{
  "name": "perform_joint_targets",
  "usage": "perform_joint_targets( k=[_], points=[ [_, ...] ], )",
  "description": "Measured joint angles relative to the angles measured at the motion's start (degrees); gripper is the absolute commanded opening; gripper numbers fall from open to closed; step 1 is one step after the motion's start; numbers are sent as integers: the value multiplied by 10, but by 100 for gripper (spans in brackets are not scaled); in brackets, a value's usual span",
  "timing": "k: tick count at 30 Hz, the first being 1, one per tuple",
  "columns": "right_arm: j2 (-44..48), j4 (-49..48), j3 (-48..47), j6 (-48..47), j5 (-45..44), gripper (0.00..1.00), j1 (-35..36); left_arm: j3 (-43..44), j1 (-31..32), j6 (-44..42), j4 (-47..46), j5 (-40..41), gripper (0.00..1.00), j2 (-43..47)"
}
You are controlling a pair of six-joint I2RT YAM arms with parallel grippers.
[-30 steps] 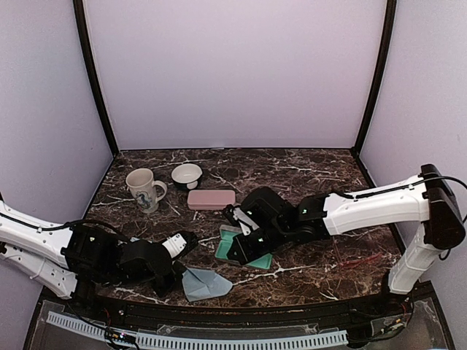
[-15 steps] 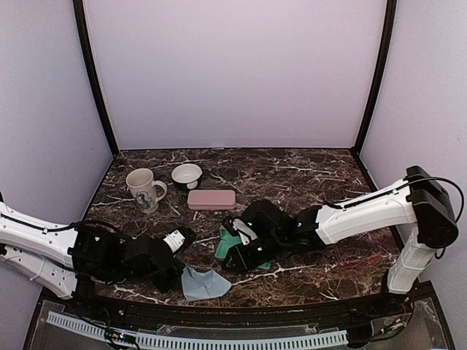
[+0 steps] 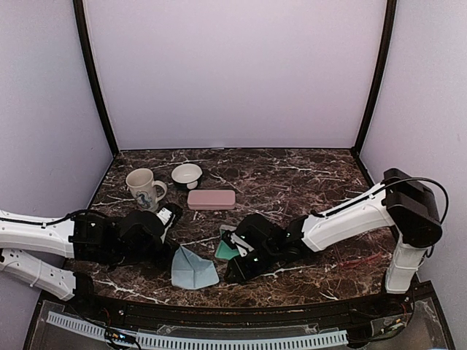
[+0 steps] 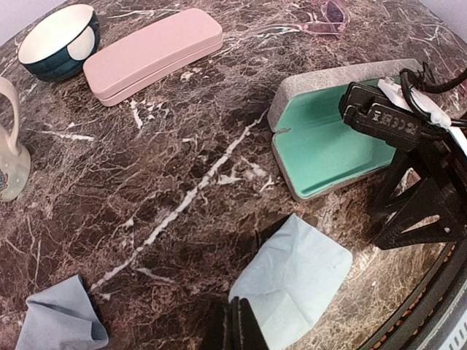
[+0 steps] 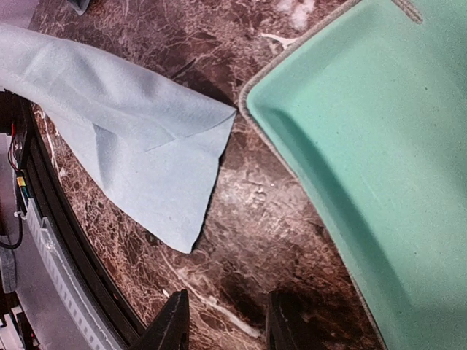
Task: Organize the sunglasses
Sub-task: Adjust the glasses cleaning cloth at the center of the board, then pick up the glasses cleaning cloth from the center of the board.
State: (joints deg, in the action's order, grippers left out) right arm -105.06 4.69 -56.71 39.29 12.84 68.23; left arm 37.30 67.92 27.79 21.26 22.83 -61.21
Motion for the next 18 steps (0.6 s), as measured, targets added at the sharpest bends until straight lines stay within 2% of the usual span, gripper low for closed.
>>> perform_joint_targets(
  k=[8, 18],
  points=[
    [0, -26, -2, 0, -2, 36, 4, 0, -2, -12, -25, -19, 0, -5],
    [-34, -44, -28, -4, -3, 34, 4, -39, -3, 20, -48, -22, 0, -13]
  ],
)
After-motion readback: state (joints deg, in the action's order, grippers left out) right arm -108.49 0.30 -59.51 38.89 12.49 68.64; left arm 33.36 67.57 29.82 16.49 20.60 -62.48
